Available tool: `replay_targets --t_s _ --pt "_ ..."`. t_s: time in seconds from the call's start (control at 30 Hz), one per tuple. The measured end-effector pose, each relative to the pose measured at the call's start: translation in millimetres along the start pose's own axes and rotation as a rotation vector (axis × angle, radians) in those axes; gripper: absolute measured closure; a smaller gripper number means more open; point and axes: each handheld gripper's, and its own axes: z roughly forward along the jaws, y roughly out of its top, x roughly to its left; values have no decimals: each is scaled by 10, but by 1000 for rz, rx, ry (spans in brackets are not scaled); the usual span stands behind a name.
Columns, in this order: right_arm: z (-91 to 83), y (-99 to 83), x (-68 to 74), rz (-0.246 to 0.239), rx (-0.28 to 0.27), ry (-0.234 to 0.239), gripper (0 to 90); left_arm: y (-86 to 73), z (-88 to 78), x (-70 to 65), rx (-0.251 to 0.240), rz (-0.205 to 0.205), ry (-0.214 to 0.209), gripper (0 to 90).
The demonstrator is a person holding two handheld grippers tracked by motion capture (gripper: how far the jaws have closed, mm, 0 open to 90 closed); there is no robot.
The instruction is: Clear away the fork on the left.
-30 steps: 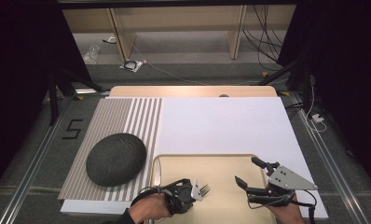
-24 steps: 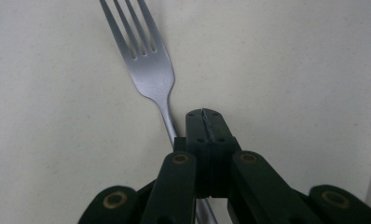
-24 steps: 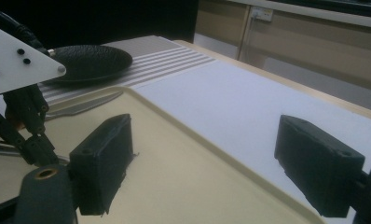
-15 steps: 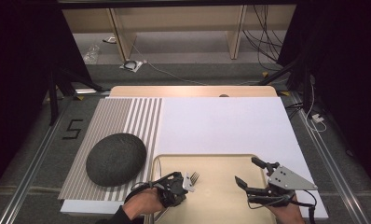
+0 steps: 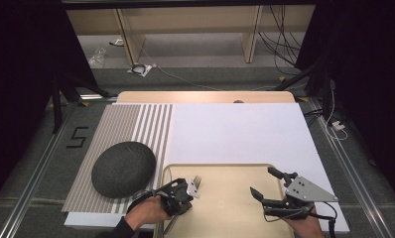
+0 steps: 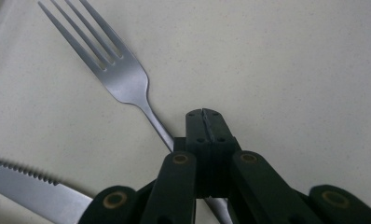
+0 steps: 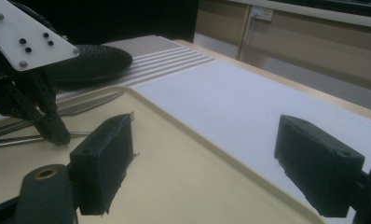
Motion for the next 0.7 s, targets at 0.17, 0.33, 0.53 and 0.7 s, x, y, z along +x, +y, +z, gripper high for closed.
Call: replay_targets --t_s 0.17,0.33,0.53,0.7 --pt "2 -2 -1 -2 0 2 201 -33 -15 55 7 -18 0 893" --pt "3 -2 -2 -1 0 1 201 -70 -32 104 13 -34 3 892" --pt "3 -2 -1 -2 1 2 201 -110 -48 150 17 -50 3 892" --pt "2 -2 -1 -2 0 3 201 -143 -61 180 19 -59 5 892"
